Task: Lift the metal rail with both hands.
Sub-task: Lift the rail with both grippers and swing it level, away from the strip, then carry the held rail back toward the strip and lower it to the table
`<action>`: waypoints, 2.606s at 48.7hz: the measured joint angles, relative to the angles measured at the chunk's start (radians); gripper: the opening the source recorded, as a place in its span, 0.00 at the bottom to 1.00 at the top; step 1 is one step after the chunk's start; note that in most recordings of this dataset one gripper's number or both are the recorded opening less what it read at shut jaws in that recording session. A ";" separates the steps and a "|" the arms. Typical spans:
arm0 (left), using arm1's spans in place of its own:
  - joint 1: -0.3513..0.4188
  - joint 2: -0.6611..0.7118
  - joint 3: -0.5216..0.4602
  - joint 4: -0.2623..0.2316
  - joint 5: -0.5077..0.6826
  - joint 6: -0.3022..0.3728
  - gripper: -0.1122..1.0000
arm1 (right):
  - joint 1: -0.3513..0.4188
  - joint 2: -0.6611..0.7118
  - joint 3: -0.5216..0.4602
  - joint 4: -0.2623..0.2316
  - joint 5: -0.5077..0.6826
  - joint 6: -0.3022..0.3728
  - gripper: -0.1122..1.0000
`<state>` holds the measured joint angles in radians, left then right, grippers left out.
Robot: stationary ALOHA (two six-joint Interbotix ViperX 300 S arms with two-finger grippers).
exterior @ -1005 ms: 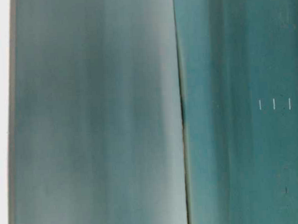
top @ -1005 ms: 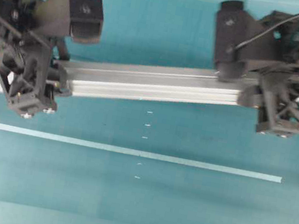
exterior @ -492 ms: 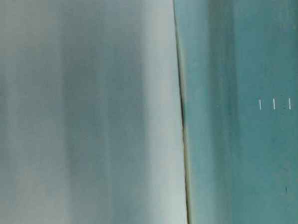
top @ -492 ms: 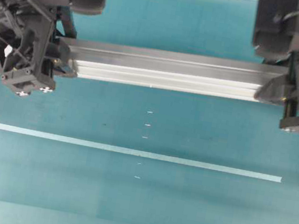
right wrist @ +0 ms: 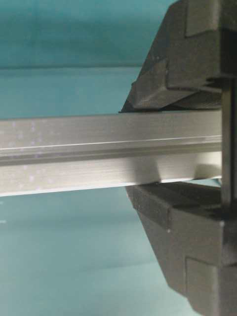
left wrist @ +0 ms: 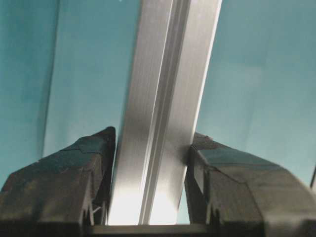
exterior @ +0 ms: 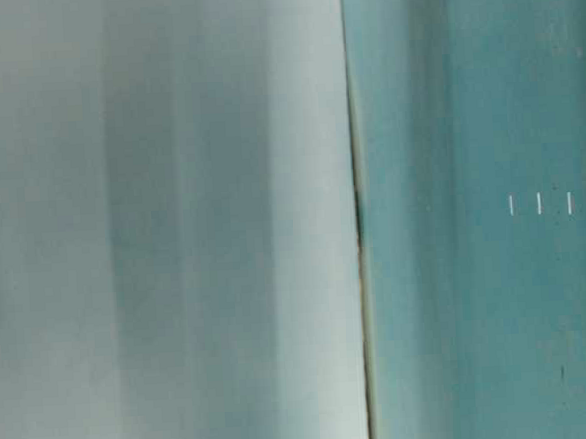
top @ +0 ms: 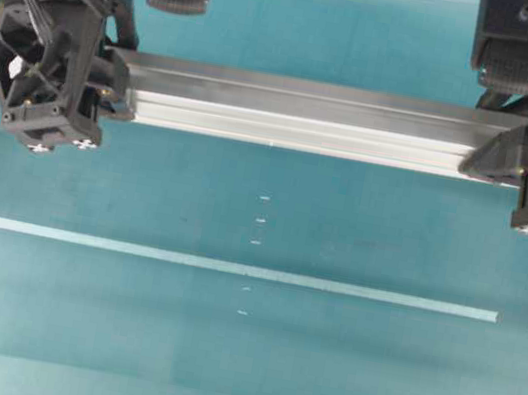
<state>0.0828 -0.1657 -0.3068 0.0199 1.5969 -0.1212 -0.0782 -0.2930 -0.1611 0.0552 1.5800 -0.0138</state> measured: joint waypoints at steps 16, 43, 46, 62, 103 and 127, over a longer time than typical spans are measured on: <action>0.000 0.000 0.000 0.000 0.000 0.000 0.41 | 0.000 0.002 0.002 -0.002 0.002 0.000 0.46; 0.000 -0.003 0.046 0.000 -0.080 0.000 0.41 | 0.000 -0.011 0.069 0.000 0.002 -0.003 0.46; 0.000 -0.002 0.091 0.000 -0.114 0.000 0.41 | 0.000 -0.011 0.107 0.000 -0.002 -0.006 0.46; 0.002 -0.011 0.353 0.000 -0.276 0.000 0.41 | 0.002 0.000 0.368 0.000 -0.167 -0.014 0.46; 0.002 0.020 0.779 0.003 -0.723 -0.040 0.41 | 0.026 0.120 0.683 0.000 -0.557 -0.080 0.45; -0.006 0.110 0.857 0.006 -0.877 -0.071 0.41 | 0.028 0.167 0.801 0.000 -0.732 -0.089 0.45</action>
<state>0.0767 -0.0552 0.5507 0.0261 0.7194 -0.1917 -0.0506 -0.1258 0.6397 0.0552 0.8483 -0.1028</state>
